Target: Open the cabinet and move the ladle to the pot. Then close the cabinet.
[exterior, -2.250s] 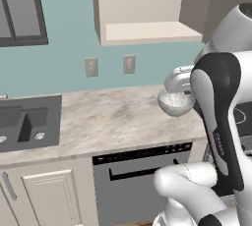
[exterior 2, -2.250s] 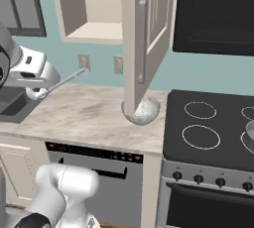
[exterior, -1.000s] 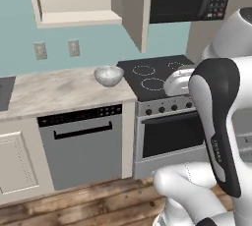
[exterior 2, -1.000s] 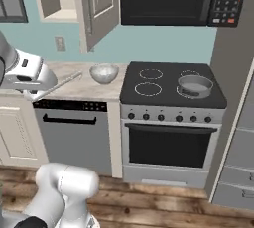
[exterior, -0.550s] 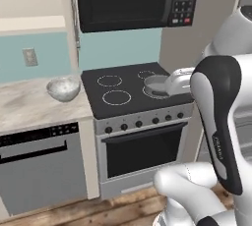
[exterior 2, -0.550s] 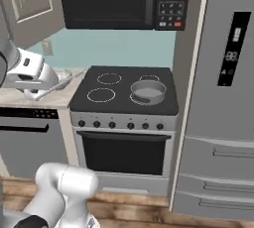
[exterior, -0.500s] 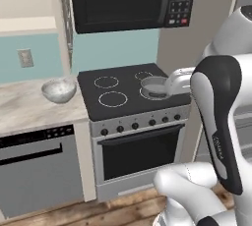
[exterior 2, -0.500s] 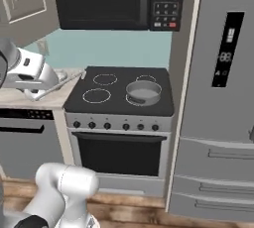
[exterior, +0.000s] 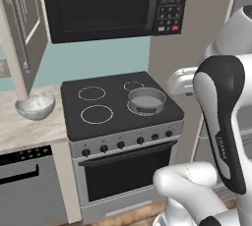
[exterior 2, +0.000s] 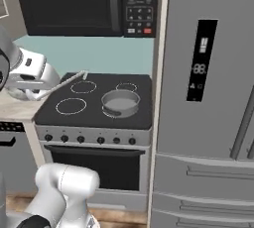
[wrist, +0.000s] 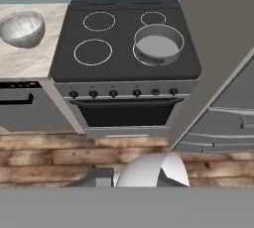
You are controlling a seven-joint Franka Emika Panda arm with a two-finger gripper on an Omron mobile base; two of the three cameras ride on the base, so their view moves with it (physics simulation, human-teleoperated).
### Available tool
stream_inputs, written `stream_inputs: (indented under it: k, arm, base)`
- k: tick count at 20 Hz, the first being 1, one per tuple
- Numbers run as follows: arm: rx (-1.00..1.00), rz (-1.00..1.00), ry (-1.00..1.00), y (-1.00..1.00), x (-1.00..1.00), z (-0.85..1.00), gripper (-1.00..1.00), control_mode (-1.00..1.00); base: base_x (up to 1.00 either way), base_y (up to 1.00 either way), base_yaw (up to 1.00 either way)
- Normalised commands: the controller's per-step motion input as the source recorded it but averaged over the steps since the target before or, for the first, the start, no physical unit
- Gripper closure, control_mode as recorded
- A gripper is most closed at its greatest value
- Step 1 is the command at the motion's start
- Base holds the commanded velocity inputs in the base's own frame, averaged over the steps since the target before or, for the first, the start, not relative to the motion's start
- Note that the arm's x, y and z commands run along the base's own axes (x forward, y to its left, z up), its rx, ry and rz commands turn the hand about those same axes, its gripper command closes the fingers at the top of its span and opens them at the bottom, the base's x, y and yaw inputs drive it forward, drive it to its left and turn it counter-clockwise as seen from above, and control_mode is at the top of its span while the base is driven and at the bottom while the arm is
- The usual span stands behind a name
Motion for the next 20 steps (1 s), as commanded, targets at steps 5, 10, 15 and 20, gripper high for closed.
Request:
stream_inputs:
  k: [5, 10, 15, 20]
  arm:
    - [0.00, 0.00, 0.00, 0.00, 0.00, 0.00, 1.00, 1.00]
    - [0.00, 0.00, 0.00, 0.00, 0.00, 0.00, 1.00, 1.00]
    - [0.00, 0.00, 0.00, 0.00, 0.00, 0.00, 1.00, 1.00]
    - [0.00, 0.00, 0.00, 0.00, 0.00, 0.00, 1.00, 1.00]
  base:
    - [0.59, -0.26, 0.00]
    - [0.56, -0.25, 0.00]
    - [0.63, -0.15, 0.00]
    - [0.60, 0.00, 0.00]
